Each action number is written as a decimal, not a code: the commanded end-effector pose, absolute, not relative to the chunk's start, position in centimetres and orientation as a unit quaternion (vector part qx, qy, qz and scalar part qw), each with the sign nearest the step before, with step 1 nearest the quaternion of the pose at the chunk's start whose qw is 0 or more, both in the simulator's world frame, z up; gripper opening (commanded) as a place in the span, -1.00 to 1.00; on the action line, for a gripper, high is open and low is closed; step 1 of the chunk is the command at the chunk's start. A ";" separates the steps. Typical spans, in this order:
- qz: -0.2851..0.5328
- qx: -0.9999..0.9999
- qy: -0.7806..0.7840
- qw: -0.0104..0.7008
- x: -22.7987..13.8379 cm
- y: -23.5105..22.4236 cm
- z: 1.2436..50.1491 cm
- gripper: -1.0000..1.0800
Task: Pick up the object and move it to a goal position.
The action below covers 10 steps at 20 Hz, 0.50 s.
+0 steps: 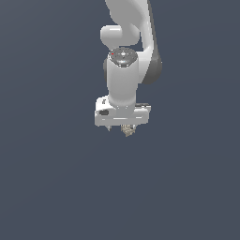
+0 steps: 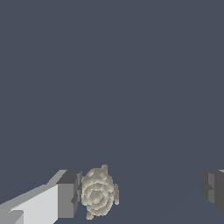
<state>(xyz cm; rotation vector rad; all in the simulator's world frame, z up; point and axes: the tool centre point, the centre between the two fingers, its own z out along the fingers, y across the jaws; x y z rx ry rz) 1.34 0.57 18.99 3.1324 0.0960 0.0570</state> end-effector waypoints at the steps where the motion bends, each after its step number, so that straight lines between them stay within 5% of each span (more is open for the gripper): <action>1: 0.018 0.999 0.031 0.004 1.3 0.6 19.0 0.92; 10: 0.017 0.999 0.031 0.018 1.5 -2.3 19.1 0.92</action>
